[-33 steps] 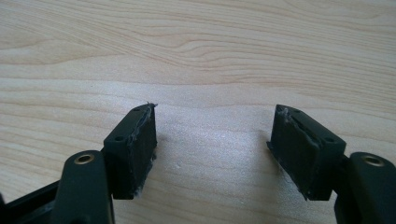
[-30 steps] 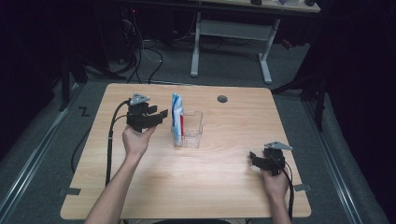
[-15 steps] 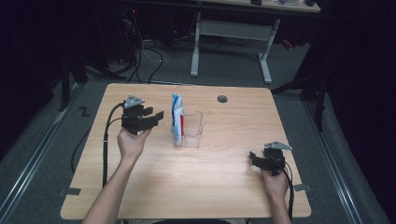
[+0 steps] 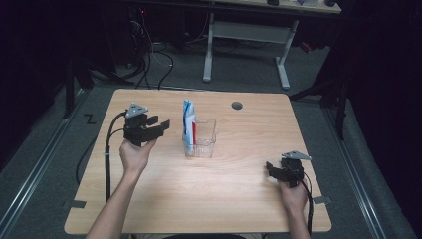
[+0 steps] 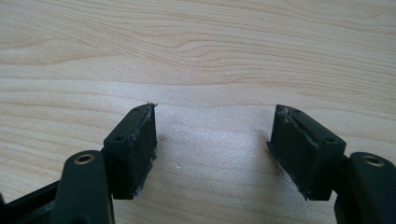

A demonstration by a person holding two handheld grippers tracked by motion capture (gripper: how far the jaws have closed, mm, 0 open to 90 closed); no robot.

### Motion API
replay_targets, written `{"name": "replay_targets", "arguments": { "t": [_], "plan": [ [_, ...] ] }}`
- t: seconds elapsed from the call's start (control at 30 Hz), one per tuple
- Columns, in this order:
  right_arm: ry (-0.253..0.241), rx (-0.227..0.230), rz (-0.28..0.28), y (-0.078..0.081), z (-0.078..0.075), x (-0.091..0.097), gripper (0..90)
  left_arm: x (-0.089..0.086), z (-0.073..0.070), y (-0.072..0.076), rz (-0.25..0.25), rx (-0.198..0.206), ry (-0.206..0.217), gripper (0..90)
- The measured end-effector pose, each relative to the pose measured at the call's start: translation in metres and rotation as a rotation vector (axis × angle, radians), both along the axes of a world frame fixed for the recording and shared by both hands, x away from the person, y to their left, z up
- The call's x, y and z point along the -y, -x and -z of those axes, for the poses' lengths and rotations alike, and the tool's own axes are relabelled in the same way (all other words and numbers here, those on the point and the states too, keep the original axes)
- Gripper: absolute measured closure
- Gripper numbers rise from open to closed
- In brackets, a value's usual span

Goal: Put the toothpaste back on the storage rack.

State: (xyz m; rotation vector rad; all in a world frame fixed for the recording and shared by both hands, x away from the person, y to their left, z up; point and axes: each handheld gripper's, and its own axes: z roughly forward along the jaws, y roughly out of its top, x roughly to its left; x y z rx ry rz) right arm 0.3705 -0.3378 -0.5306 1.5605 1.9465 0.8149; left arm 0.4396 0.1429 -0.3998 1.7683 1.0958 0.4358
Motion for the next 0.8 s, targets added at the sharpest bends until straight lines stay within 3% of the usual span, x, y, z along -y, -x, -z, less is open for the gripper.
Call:
{"name": "replay_targets", "arguments": {
  "t": [0.8],
  "plan": [
    [0.0, 0.0, 0.0, 0.0, 0.0, 0.0, 31.6, -0.017, -0.001, 0.014, -0.018, 0.018, 0.015, 46.5]
  ]
}}
